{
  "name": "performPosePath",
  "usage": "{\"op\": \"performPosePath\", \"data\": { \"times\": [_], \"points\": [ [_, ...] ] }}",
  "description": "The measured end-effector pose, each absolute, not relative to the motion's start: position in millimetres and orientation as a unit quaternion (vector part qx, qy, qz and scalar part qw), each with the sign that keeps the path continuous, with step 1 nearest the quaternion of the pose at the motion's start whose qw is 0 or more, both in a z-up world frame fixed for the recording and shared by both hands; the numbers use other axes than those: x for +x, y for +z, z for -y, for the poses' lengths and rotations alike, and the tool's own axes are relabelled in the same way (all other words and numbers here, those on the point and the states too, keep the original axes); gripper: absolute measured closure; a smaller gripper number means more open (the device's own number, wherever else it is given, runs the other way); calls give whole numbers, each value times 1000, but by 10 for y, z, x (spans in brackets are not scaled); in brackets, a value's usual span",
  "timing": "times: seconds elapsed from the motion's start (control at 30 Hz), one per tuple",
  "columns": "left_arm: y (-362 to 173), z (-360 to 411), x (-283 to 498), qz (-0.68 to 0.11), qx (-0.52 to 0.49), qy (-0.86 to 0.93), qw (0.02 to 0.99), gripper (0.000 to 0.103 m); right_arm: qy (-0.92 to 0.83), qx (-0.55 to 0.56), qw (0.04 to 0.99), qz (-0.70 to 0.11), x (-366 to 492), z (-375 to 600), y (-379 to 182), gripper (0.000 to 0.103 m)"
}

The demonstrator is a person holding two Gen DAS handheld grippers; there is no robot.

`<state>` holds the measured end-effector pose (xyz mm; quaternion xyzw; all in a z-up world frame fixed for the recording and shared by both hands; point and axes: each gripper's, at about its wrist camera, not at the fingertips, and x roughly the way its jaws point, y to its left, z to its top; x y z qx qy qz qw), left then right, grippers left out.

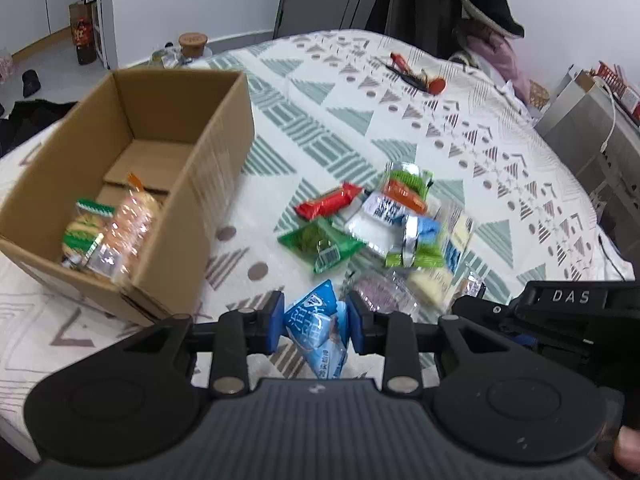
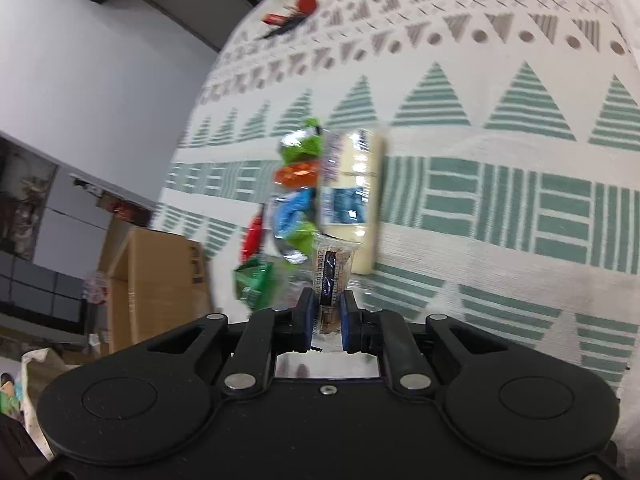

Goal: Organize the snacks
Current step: 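Grasp the blue chip bag with left gripper while right gripper grasps the small wrapped bar, then carry both snacks into the cardboard box and open both grippers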

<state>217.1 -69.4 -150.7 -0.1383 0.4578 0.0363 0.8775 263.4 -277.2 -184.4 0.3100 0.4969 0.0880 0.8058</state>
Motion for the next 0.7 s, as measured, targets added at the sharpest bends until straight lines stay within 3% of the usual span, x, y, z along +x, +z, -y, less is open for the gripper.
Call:
{"op": "performPosePath", "data": {
  "times": [0.7],
  "points": [
    [-838, 139, 1997, -392, -151, 78, 904, 71, 220, 291, 837, -407, 2561, 2203, -1394, 90]
  ]
}}
